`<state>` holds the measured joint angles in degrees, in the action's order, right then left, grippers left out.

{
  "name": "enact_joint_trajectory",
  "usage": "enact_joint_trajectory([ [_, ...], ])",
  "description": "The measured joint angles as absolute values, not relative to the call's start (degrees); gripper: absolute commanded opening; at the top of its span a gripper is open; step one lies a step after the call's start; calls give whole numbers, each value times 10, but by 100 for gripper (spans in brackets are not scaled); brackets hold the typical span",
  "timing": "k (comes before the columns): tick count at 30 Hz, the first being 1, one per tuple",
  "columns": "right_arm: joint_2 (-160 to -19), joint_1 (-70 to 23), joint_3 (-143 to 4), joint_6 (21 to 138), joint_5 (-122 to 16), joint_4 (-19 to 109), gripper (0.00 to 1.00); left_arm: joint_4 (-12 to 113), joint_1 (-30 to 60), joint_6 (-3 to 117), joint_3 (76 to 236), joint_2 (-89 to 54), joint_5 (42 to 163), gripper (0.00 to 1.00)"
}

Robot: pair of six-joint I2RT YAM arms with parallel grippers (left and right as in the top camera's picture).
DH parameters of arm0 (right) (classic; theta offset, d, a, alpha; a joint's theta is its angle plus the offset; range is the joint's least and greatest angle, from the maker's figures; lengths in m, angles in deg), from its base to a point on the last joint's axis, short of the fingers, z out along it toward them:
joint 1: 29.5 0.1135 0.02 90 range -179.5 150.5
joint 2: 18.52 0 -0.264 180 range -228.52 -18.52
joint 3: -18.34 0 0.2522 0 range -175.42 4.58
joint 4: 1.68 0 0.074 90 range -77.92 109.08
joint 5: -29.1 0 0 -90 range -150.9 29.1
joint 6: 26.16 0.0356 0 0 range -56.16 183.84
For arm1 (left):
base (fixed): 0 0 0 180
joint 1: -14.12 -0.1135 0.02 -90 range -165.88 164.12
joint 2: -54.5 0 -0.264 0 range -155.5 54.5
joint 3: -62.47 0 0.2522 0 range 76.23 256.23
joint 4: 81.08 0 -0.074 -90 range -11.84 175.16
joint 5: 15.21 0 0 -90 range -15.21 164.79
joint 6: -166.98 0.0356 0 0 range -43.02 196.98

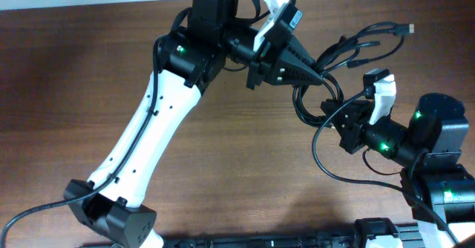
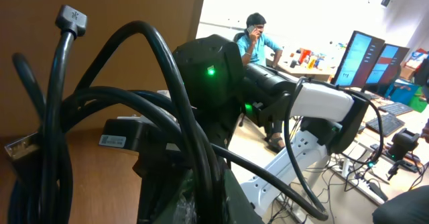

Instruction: Untangle cables

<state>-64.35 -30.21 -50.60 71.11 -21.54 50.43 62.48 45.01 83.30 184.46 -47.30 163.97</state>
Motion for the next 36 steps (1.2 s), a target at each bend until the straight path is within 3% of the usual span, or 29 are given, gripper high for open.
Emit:
enact_joint_trajectory([
  [7,-643,-302,-506,711,-184,505,4,626,423,811,1845,-473,1573,0],
  [17,-648,-302,-506,712,-110,483,4,502,388,701,1848,-472,1309,1],
  [18,-649,-302,-505,711,-101,476,4,484,388,698,1848,-472,1277,10],
  [21,-650,-302,-505,711,-77,456,4,447,388,694,1848,-470,1200,57],
  [24,-649,-302,-505,710,-52,446,4,423,385,693,1848,-470,1142,86],
  [25,-649,-302,-505,710,-48,445,4,420,384,696,1848,-470,1132,91],
  [29,-649,-302,-505,709,-42,445,4,408,382,694,1848,-470,1128,94],
  [36,-649,-302,-505,727,-87,445,4,394,382,799,1848,-469,1243,84],
])
